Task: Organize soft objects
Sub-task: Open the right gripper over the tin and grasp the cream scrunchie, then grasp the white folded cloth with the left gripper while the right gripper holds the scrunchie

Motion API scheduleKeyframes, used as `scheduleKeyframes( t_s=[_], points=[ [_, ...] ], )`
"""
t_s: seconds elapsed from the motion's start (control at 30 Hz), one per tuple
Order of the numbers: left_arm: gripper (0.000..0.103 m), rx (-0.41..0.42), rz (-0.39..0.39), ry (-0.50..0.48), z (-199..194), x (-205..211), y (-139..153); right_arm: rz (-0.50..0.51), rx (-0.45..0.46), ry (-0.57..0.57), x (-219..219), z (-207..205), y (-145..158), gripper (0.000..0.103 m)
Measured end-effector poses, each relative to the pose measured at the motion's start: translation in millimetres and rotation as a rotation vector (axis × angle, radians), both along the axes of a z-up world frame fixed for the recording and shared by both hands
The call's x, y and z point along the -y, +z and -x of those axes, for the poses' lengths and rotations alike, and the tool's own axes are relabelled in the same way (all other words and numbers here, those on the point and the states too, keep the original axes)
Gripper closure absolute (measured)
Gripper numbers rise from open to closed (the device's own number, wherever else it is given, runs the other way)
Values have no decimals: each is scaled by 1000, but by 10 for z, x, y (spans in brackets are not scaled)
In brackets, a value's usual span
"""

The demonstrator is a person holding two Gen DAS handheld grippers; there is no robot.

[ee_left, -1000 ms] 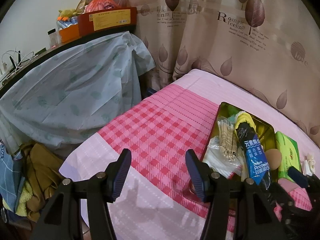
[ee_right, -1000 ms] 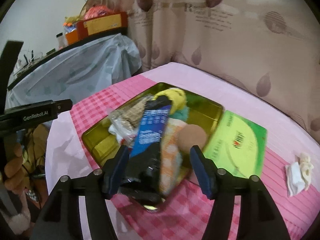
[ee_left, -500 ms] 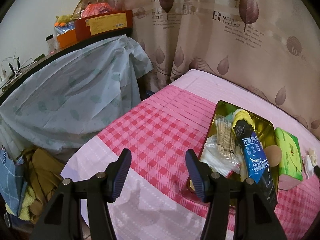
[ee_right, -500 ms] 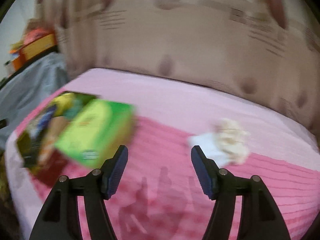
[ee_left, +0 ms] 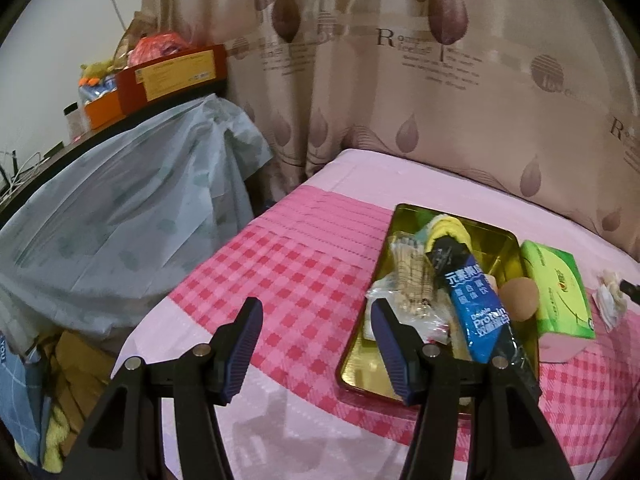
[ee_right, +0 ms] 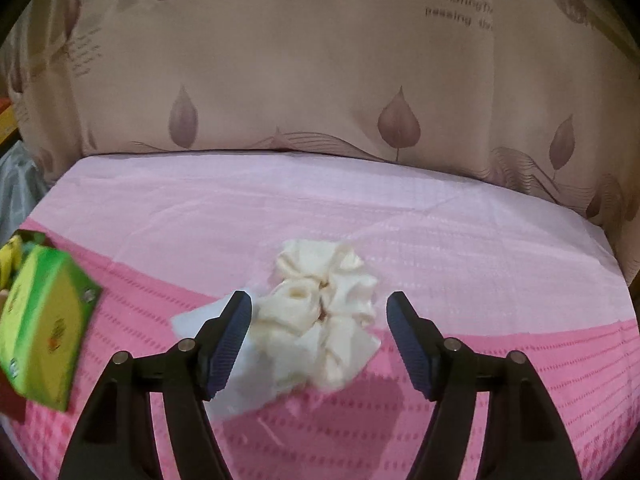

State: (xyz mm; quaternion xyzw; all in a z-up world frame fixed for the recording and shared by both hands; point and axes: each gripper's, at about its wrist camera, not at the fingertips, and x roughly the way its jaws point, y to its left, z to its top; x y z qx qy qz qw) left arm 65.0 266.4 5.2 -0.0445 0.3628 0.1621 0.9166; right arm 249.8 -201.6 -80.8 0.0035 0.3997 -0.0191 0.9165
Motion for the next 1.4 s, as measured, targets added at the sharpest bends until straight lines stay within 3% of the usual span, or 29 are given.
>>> scheduleKeyframes(
  t_s=[0.27,0.37,0.43,0.47,0.63,0.83,1.03,1.2,1.4],
  points=[
    [45,-15,-46,-59,-69,169,-61,-14,-50,4,82,-279,-283,38],
    [45,-24,-76,-74,-90,244,-82,-36,-81,-2,162,-310,-369,47],
    [45,-21,-95,-83,-101,291,-74,-51,-71,-9,210,-288,-336,64],
    [45,-17,-103,-83,-104,324,-62,-37,-75,-5,219,-281,-335,67],
    [45,9,-61,-119,-119,499,19,-19,-71,6,296,-130,-329,84],
    [45,10,-27,-234,-209,947,57,-7,-67,-11,424,229,-326,86],
    [45,-14,16,-400,-349,1648,81,-13,-67,-46,628,622,-320,86],
    [44,-68,105,-526,-567,2291,59,-7,-69,-92,850,939,-317,86],
    [43,-161,188,-603,-861,2998,-74,-15,-68,-194,1237,1263,-323,86]
  ],
)
